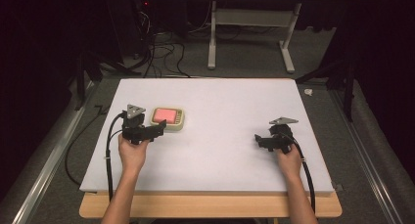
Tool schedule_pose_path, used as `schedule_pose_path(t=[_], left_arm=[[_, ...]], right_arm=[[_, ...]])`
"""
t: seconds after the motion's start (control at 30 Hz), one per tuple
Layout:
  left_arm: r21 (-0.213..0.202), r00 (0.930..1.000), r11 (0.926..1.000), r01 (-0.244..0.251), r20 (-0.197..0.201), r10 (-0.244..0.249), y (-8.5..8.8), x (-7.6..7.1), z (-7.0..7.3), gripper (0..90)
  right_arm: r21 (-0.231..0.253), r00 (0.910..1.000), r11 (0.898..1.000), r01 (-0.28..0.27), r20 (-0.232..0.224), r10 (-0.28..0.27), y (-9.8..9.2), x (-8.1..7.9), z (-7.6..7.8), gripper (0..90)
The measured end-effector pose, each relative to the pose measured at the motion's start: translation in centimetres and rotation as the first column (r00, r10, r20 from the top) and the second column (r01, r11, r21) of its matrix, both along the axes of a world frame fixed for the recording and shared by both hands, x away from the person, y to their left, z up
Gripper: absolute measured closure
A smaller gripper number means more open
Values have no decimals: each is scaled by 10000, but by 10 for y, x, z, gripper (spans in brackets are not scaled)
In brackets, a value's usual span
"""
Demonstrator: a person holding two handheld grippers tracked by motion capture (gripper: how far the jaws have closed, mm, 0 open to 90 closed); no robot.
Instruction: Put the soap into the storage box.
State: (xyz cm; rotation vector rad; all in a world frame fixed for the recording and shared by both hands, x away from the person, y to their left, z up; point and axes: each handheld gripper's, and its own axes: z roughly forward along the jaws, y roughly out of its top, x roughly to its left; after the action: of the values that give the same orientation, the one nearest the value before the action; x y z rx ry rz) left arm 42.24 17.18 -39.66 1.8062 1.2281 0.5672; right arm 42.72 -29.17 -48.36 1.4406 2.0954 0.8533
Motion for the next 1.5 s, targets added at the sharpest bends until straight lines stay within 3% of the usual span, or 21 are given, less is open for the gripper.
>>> schedule_pose_path(t=[0.1,0.73,1.17,1.5], left_arm=[[-48,9997,9997,246,-49,-246,0,-4,-2,143],[-249,9988,9985,492,-22,-493,2,-23,-7,142],[-164,9984,9984,535,-179,-538,4,-26,-14,142],[-260,9947,9950,963,-329,-971,2,-28,-18,144]], right_arm=[[-12,10000,10000,-11,8,11,0,0,0,164],[-5,10000,10000,3,-2,-3,0,0,0,162],[1,10000,10000,6,-3,-6,0,0,0,162],[-3,10000,10000,4,-1,-4,0,0,0,163]])
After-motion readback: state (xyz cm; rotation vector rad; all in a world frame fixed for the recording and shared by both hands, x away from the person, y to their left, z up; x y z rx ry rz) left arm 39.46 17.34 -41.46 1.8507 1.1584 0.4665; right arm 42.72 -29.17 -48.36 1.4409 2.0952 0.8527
